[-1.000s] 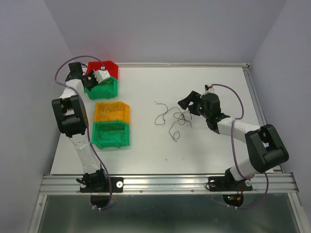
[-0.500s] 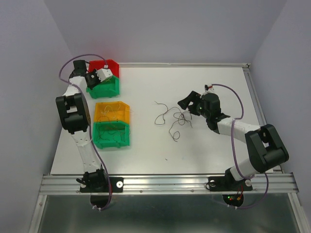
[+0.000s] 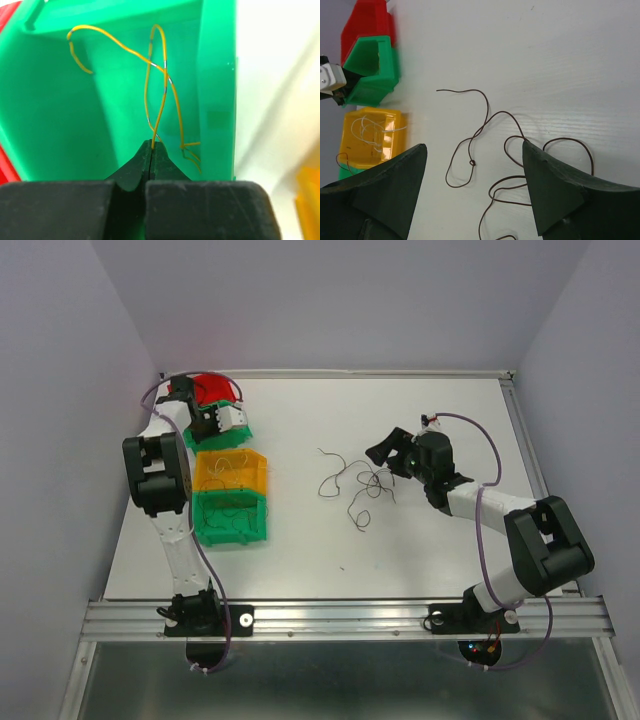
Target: Untangle the cables
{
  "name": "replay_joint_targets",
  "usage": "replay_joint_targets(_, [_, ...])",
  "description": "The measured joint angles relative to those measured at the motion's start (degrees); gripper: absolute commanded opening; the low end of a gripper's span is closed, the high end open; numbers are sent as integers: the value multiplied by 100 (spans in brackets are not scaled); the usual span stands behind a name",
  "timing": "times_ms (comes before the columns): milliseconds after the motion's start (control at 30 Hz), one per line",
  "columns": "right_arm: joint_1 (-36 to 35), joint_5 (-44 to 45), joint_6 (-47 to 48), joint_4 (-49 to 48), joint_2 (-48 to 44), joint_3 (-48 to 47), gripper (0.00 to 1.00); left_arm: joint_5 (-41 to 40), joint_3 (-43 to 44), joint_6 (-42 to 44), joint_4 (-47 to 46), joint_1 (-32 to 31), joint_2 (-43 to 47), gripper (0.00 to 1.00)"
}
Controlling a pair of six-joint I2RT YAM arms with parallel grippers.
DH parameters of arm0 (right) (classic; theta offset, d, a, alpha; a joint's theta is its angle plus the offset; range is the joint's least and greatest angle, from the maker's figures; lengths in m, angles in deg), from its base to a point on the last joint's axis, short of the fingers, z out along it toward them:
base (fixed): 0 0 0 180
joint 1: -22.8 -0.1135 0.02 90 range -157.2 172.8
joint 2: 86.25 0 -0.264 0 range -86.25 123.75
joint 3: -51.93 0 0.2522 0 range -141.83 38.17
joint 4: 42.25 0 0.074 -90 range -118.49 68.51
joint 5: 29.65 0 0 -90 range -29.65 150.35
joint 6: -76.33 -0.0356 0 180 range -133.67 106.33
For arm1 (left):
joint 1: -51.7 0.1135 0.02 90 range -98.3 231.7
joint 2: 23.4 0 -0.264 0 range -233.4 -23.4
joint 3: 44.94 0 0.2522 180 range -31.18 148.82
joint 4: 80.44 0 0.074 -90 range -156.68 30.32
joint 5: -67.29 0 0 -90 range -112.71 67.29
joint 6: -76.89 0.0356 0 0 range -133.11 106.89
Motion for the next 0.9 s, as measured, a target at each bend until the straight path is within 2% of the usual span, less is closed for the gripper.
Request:
replay_joint_targets(167, [0,0,0,0,0,0,81,-13,-7,269,470,17,107,1])
replay_joint_targets(300, [0,0,0,0,0,0,81,7,-37,481,804,42,323,18])
replay_joint_targets(533, [0,0,0,0,0,0,81,118,-68,122,616,42,636,25])
replay_joint_targets(633, [0,-2,-2,0,0,0,81,103,-61,-199,365,39,686,38])
replay_joint_targets(733, [0,0,-2,0,0,0,81,68,-11,-374,297,42,697,40])
replay_joint_targets(767, [0,-2,-2,0,0,0,81,35,4,-439,271,42,697,49])
replay_joint_targets(867, [0,-2,-2,2,0,0,81,-46,4,-570,203,42,734,62])
replay_joint_targets(900, [0,-4,-2,0,0,0,81,-72,7,-595,184,42,754,63])
